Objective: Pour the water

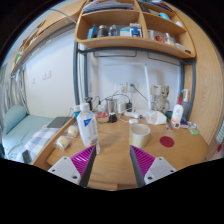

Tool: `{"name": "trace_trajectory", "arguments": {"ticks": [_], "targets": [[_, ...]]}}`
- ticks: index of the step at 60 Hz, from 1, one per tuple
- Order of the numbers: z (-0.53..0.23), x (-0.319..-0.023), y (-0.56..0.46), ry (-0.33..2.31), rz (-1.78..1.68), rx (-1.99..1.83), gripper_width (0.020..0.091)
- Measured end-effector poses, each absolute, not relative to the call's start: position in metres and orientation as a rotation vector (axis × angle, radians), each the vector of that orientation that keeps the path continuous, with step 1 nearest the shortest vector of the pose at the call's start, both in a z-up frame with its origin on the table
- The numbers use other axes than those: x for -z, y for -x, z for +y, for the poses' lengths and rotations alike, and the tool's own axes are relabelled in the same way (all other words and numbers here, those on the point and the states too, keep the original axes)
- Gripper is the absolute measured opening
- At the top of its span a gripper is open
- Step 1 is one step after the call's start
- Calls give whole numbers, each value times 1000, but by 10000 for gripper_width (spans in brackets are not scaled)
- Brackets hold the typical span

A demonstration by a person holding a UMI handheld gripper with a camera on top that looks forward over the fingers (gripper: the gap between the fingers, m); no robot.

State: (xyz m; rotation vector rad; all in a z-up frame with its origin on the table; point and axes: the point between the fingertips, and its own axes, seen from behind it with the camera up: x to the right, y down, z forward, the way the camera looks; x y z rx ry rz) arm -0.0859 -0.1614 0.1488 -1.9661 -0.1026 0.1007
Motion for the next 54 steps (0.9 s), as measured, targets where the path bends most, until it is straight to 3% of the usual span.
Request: {"name": "trace_trajectory", "arguments": {"ticks": [11, 35, 39, 42, 54], "targets": [[-127, -111, 193, 1930, -132, -142, 682], [-39, -100, 238, 1872, -163, -113, 683], [-31, -105, 244, 1827, -176, -96, 635], [-30, -114, 245, 1778, -176, -105, 539], [-28, -115, 237, 1727, -81, -132, 473]]}}
